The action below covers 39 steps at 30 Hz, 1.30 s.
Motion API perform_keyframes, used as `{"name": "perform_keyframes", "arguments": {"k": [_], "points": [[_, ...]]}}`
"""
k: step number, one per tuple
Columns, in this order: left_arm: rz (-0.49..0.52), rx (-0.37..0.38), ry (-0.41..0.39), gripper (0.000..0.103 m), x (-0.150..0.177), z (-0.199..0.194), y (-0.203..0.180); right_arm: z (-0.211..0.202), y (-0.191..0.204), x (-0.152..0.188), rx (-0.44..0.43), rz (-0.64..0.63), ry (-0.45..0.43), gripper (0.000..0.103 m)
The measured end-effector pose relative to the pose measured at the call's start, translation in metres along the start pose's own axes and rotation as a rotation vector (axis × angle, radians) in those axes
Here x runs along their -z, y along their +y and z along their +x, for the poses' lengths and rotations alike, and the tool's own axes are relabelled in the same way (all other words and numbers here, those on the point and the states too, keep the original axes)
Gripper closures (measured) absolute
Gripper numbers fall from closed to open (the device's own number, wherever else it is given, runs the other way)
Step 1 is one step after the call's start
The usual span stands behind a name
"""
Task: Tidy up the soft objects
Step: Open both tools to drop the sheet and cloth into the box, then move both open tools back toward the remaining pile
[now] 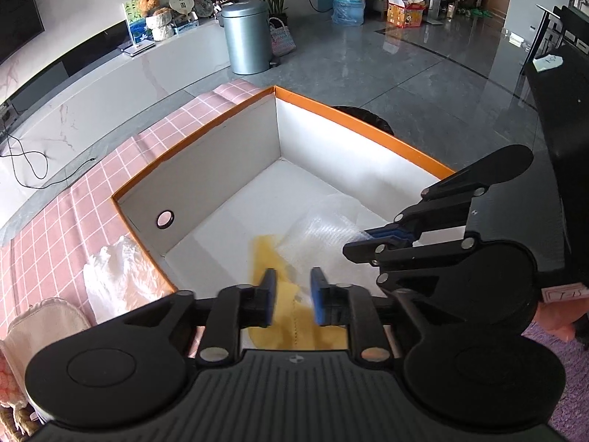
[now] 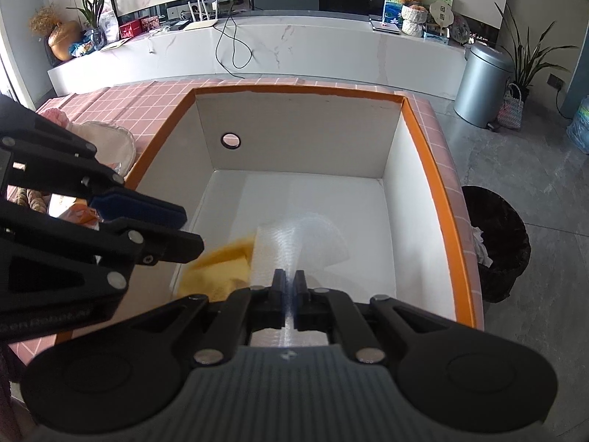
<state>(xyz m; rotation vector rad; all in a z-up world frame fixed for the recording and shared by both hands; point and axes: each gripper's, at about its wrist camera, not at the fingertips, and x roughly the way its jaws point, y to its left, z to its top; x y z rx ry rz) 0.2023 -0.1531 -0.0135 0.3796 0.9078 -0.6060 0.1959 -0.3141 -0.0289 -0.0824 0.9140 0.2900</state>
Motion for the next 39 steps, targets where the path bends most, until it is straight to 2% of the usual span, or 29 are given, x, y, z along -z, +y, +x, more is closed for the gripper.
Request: {"name": "perform_keyframes", "arguments": {"k": [4, 7, 8, 10, 15, 17, 22, 25, 28, 31, 35, 39], "points": [[-0.025, 0.006, -0.012, 0.062, 0.000, -0.006, 0.003, -0.006, 0.004, 0.001, 0.016, -0.032, -0.010, 0.092], [-0.050, 0.009, -0.052, 0.054, 0.003, -0.016, 0.006, -0.012, 0.008, 0.002, 0.064, -0.070, -0.030, 0.063], [-0.067, 0.024, -0.083, 0.047, 0.006, -0.021, 0.009, -0.015, 0.011, 0.002, 0.079, -0.088, -0.043, 0.061], [-0.107, 0.047, -0.121, 0.044, 0.010, -0.030, 0.014, -0.021, 0.014, 0.004, 0.096, -0.111, -0.061, 0.060], [-0.193, 0.045, -0.218, 0.044, 0.019, -0.056, 0.024, -0.040, 0.019, 0.004, 0.141, -0.134, -0.118, 0.055], [-0.230, 0.040, -0.262, 0.044, 0.022, -0.067, 0.029, -0.049, 0.024, 0.004, 0.175, -0.147, -0.145, 0.050], [-0.299, 0.009, -0.379, 0.043, 0.038, -0.093, 0.042, -0.077, 0.040, 0.003, 0.230, -0.167, -0.269, 0.042], [-0.380, -0.029, -0.452, 0.043, 0.054, -0.107, 0.052, -0.091, 0.054, 0.002, 0.239, -0.164, -0.340, 0.038], [-0.424, -0.076, -0.504, 0.042, 0.070, -0.117, 0.063, -0.099, 0.072, 0.002, 0.224, -0.154, -0.398, 0.038], [-0.452, -0.138, -0.522, 0.041, 0.086, -0.126, 0.074, -0.101, 0.091, 0.002, 0.198, -0.125, -0.439, 0.037], [-0.535, -0.206, -0.538, 0.041, 0.111, -0.137, 0.094, -0.099, 0.117, 0.000, 0.124, -0.078, -0.457, 0.032], [-0.619, -0.286, -0.538, 0.041, 0.143, -0.144, 0.113, -0.090, 0.145, -0.002, 0.062, -0.040, -0.442, 0.031]]}}
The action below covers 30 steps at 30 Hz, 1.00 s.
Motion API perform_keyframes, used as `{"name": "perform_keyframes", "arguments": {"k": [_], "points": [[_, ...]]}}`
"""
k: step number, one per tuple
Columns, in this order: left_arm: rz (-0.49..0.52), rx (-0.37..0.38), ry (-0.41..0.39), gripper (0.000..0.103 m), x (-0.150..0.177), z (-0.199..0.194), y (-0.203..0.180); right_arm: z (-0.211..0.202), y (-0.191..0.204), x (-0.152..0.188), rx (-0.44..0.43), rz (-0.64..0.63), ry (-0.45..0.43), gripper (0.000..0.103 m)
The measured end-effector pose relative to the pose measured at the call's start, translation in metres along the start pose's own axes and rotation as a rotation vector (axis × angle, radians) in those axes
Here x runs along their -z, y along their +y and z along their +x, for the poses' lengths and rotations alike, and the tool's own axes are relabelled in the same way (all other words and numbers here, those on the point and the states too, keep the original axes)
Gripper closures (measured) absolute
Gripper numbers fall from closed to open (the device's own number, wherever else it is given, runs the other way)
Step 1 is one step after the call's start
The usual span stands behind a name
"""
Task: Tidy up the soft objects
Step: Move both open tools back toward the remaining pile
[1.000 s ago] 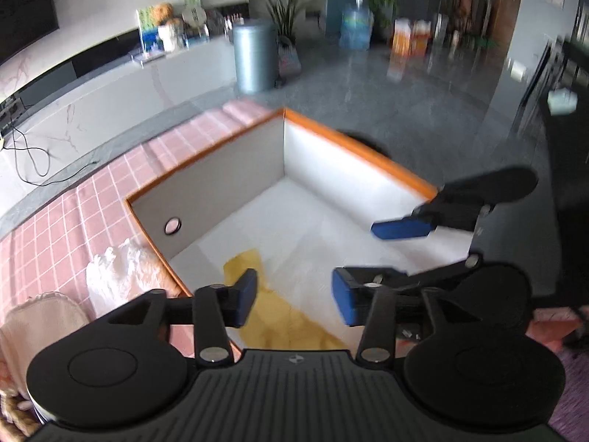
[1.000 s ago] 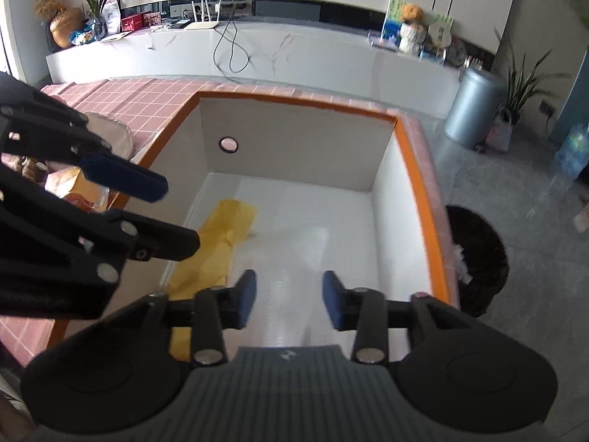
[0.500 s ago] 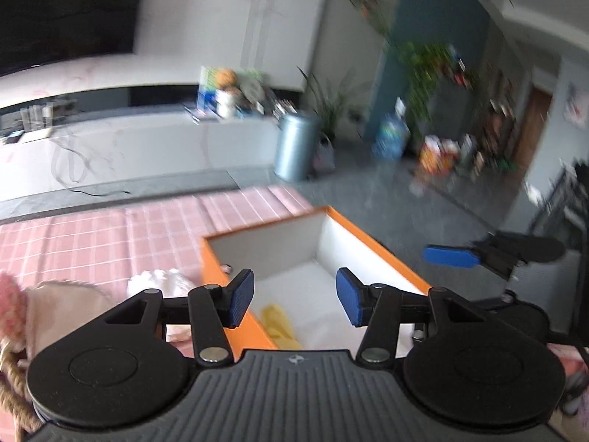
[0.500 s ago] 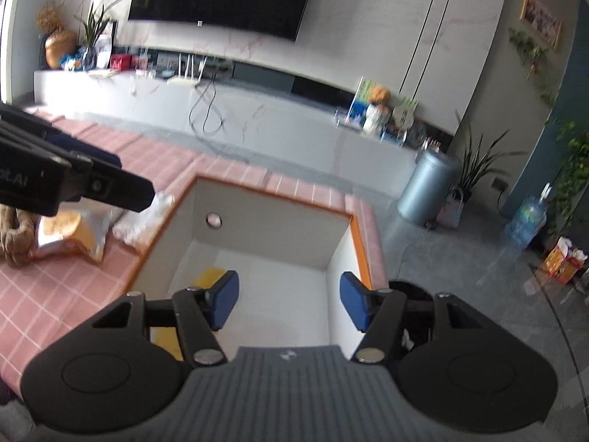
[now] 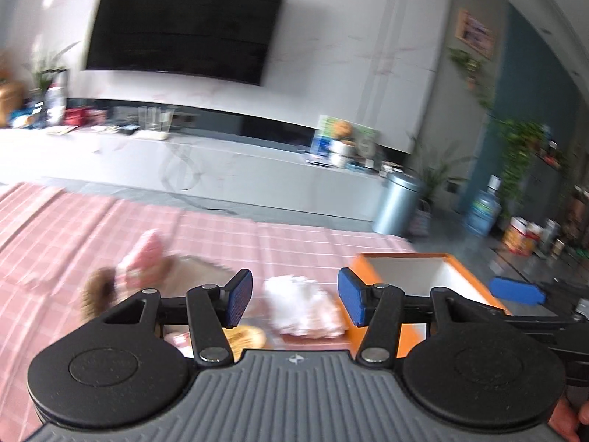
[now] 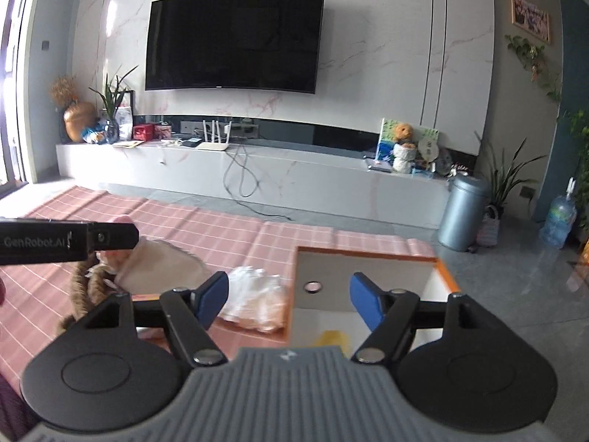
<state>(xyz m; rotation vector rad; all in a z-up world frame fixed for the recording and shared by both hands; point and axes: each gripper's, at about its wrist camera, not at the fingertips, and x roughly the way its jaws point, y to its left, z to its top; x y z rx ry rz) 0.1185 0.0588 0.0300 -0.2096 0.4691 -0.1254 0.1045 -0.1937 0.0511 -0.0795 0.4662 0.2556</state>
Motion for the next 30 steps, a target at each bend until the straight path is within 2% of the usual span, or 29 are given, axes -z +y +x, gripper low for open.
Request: {"name": "perform_keyframes", "arguments": {"k": [5, 8, 13, 18, 24, 30], "points": [[-0.022, -0.051, 0.050, 0.043, 0.015, -0.004, 0.036, 0.010, 0.039, 0.010, -0.046, 0.040, 0.036, 0.031], [-0.045, -0.043, 0.091, 0.044, 0.026, -0.006, 0.053, 0.018, 0.053, 0.023, -0.066, 0.035, 0.079, 0.031], [-0.048, -0.043, 0.153, 0.047, 0.042, 0.004, 0.071, 0.036, 0.067, 0.040, -0.085, -0.004, 0.158, 0.045], [-0.015, -0.028, 0.142, 0.047, 0.045, 0.010, 0.075, 0.056, 0.070, 0.045, -0.110, 0.006, 0.208, 0.047], [-0.001, -0.096, 0.142, 0.046, 0.042, 0.024, 0.088, 0.087, 0.077, 0.039, -0.142, -0.003, 0.253, 0.046], [0.083, -0.169, 0.134, 0.044, 0.022, 0.049, 0.099, 0.133, 0.090, 0.023, -0.158, -0.035, 0.284, 0.045]]}}
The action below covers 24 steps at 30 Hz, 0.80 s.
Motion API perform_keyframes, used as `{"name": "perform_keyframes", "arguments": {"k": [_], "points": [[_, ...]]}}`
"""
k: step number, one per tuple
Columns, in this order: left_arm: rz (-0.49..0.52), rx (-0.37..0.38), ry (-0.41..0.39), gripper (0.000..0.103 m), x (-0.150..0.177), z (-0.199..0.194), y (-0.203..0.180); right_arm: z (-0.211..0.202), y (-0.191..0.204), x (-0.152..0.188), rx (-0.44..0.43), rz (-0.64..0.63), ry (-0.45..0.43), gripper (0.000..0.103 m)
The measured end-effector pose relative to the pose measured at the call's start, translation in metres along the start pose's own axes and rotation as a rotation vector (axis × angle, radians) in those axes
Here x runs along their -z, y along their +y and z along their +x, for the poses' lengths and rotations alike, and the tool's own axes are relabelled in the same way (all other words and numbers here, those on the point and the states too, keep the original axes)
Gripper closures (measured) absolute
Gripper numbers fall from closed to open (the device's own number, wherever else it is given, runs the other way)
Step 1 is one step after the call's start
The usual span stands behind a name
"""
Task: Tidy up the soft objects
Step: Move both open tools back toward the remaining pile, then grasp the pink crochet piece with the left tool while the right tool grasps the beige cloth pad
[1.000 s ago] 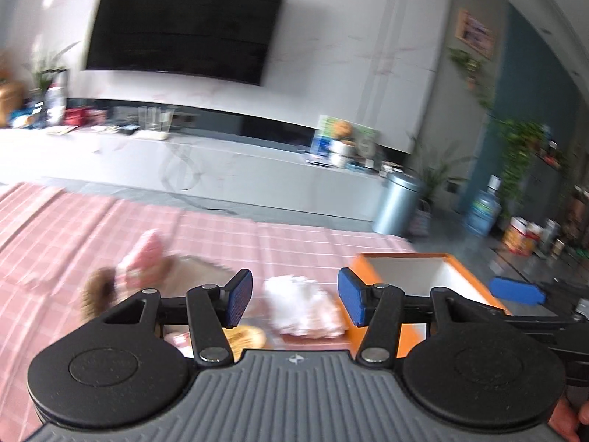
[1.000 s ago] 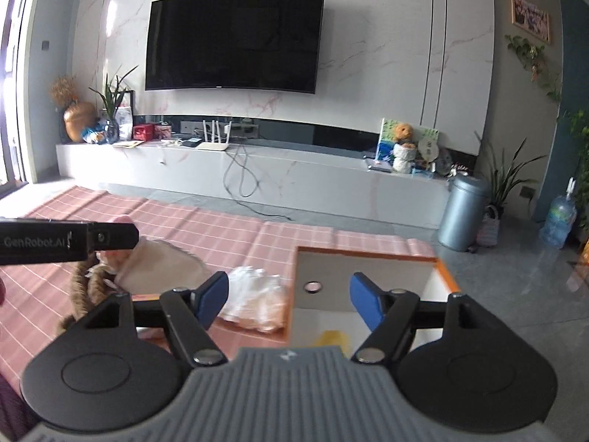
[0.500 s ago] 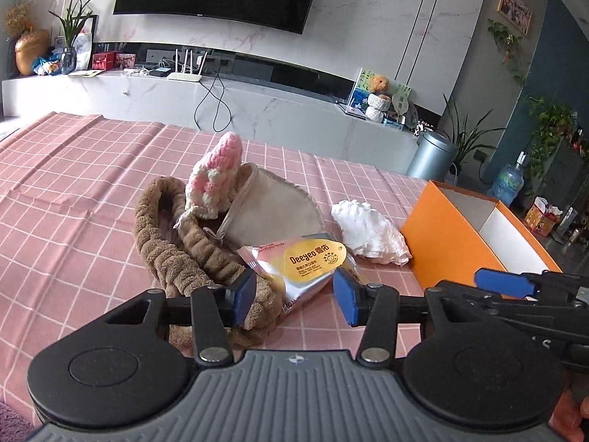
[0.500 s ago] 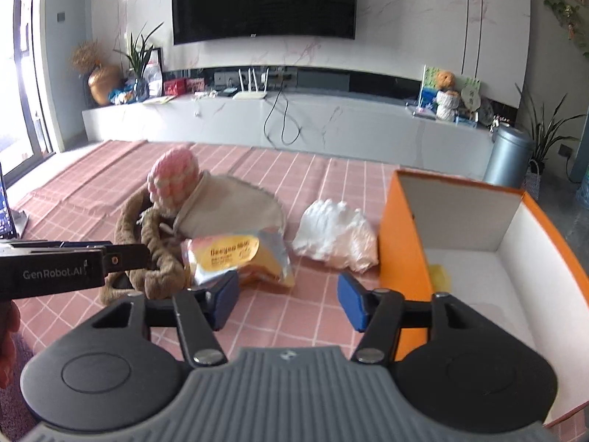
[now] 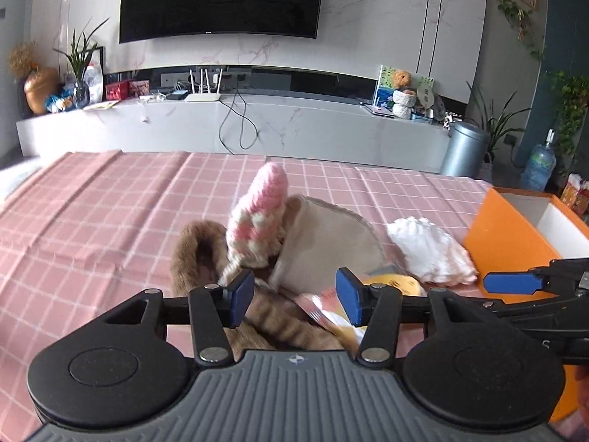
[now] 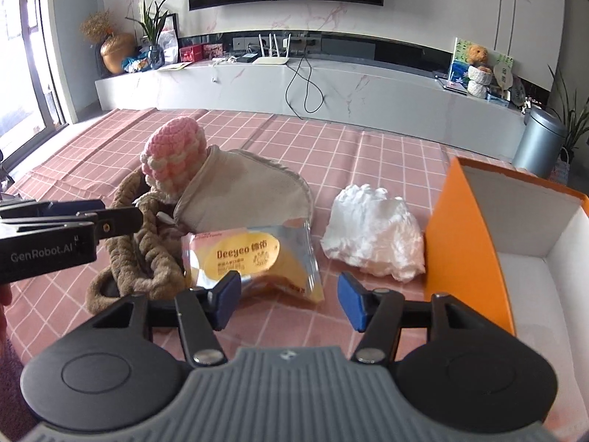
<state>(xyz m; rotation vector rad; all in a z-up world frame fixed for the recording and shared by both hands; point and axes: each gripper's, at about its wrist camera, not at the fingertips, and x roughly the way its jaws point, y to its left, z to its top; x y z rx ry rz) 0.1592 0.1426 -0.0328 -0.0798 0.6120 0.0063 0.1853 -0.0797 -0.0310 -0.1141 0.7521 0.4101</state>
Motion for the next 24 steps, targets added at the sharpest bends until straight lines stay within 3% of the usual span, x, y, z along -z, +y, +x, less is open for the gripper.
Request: {"name": "perform_keyframes", "arguments": {"k": [3, 10, 13, 16, 19, 20, 24], "points": [[0.016, -0.017, -0.005, 0.044, -0.012, 0.018, 0.006, 0.021, 0.001, -0.020, -0.013, 0.018, 0.001, 0.045], [0.052, -0.047, -0.021, 0.039, -0.032, 0.056, 0.015, 0.067, 0.009, -0.058, -0.074, 0.033, 0.035, 0.032], [0.084, -0.068, -0.021, 0.041, -0.035, 0.069, 0.016, 0.081, 0.016, -0.065, -0.080, 0.008, 0.041, 0.032], [0.061, -0.031, -0.003, 0.041, -0.037, 0.078, 0.025, 0.094, 0.017, -0.068, -0.100, 0.004, 0.056, 0.032], [0.074, -0.006, 0.016, 0.055, -0.037, 0.084, 0.026, 0.103, 0.017, -0.071, -0.085, -0.002, 0.059, 0.032], [0.081, -0.004, 0.014, 0.066, -0.036, 0.085, 0.025, 0.105, 0.016, -0.071, -0.089, 0.002, 0.061, 0.032], [0.046, -0.036, -0.025, 0.072, -0.034, 0.075, 0.027, 0.112, 0.021, -0.071, -0.118, -0.019, 0.072, 0.031]]}}
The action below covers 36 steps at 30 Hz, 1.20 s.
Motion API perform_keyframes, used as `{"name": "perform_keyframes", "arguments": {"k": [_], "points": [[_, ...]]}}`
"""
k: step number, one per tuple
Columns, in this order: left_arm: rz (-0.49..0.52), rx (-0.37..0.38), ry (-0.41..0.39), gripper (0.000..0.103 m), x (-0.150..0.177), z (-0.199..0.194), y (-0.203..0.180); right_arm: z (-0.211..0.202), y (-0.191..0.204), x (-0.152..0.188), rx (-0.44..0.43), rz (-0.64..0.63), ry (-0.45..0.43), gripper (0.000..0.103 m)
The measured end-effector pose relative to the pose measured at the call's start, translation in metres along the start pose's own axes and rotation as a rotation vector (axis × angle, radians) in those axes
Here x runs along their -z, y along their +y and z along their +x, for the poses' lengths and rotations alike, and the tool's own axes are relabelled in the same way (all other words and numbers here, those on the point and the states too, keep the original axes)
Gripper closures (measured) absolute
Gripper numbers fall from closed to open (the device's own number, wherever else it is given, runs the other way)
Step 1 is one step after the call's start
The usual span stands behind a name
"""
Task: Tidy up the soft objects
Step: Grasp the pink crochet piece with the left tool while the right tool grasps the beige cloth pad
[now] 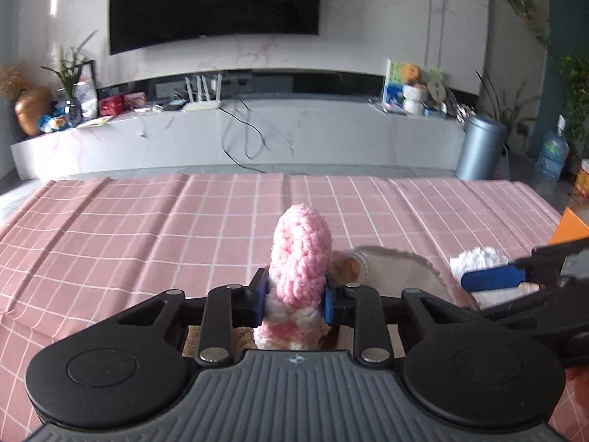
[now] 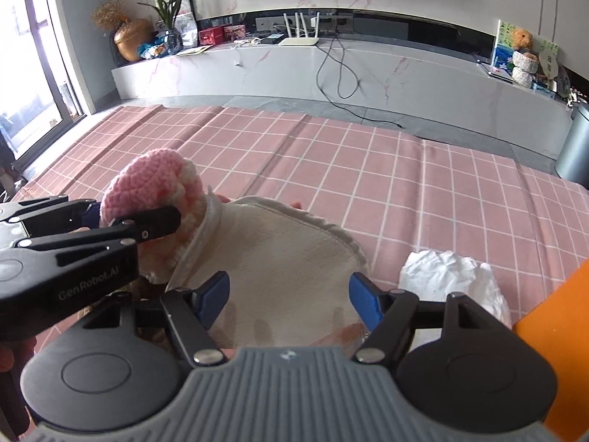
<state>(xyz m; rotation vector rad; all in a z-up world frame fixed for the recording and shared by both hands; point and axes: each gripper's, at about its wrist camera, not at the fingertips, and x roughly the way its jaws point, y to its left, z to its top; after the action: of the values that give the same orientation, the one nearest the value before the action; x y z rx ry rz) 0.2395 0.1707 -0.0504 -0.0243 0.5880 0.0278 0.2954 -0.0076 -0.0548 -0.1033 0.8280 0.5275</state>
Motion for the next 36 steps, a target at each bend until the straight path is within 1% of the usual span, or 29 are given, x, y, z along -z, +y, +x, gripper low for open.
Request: {"name": "perform_keyframes", "arguments": {"k": [3, 5, 7, 10, 13, 16, 18, 19, 20, 21, 22, 23, 24, 26, 29, 33, 36], "points": [[-0.026, -0.050, -0.025, 0.072, -0.003, -0.013, 0.010, 0.005, 0.009, -0.001, -0.016, -0.041, -0.001, 0.027], [-0.035, -0.058, -0.017, 0.072, -0.003, -0.020, 0.018, 0.008, 0.018, -0.002, -0.033, -0.068, -0.005, 0.019], [-0.033, -0.067, 0.003, 0.072, 0.001, -0.022, 0.024, 0.014, 0.025, -0.003, -0.038, -0.075, 0.002, 0.018], [-0.056, -0.065, 0.020, 0.072, 0.008, -0.020, 0.031, 0.030, 0.033, -0.005, -0.042, -0.068, 0.040, 0.018], [-0.075, -0.060, 0.022, 0.072, 0.012, -0.019, 0.034, 0.042, 0.038, -0.006, -0.037, -0.072, 0.061, 0.018], [-0.082, -0.051, 0.022, 0.072, 0.013, -0.018, 0.035, 0.052, 0.039, -0.006, -0.026, -0.049, 0.077, 0.019], [-0.086, -0.046, 0.023, 0.072, 0.014, -0.018, 0.035, 0.055, 0.038, -0.007, -0.021, -0.043, 0.087, 0.024], [-0.089, -0.044, 0.024, 0.072, 0.014, -0.018, 0.034, 0.057, 0.038, -0.007, -0.022, -0.045, 0.091, 0.031], [-0.090, -0.041, 0.026, 0.072, 0.014, -0.017, 0.034, 0.058, 0.038, -0.007, -0.022, -0.043, 0.096, 0.041], [-0.089, -0.041, 0.026, 0.072, 0.016, -0.017, 0.034, 0.058, 0.037, -0.006, -0.024, -0.037, 0.099, 0.043], [-0.089, -0.041, 0.026, 0.072, 0.016, -0.017, 0.033, 0.058, 0.036, -0.006, -0.023, -0.033, 0.099, 0.048], [-0.089, -0.040, 0.026, 0.072, 0.016, -0.017, 0.033, 0.056, 0.036, -0.006, -0.019, -0.033, 0.098, 0.057], [-0.090, -0.040, 0.027, 0.072, 0.017, -0.018, 0.033, 0.055, 0.036, -0.006, -0.014, -0.035, 0.094, 0.061], [-0.088, -0.041, 0.027, 0.072, 0.017, -0.018, 0.033, 0.050, 0.034, -0.006, 0.004, -0.036, 0.082, 0.084], [-0.077, -0.046, 0.027, 0.072, 0.018, -0.019, 0.031, 0.043, 0.027, -0.006, 0.001, -0.002, 0.069, 0.088], [-0.058, -0.060, 0.021, 0.072, 0.016, -0.021, 0.028, 0.027, 0.023, -0.007, 0.006, 0.018, 0.027, 0.088], [-0.062, -0.062, 0.014, 0.072, 0.014, -0.026, 0.027, 0.010, 0.020, -0.011, -0.032, 0.018, -0.014, 0.088]]}}
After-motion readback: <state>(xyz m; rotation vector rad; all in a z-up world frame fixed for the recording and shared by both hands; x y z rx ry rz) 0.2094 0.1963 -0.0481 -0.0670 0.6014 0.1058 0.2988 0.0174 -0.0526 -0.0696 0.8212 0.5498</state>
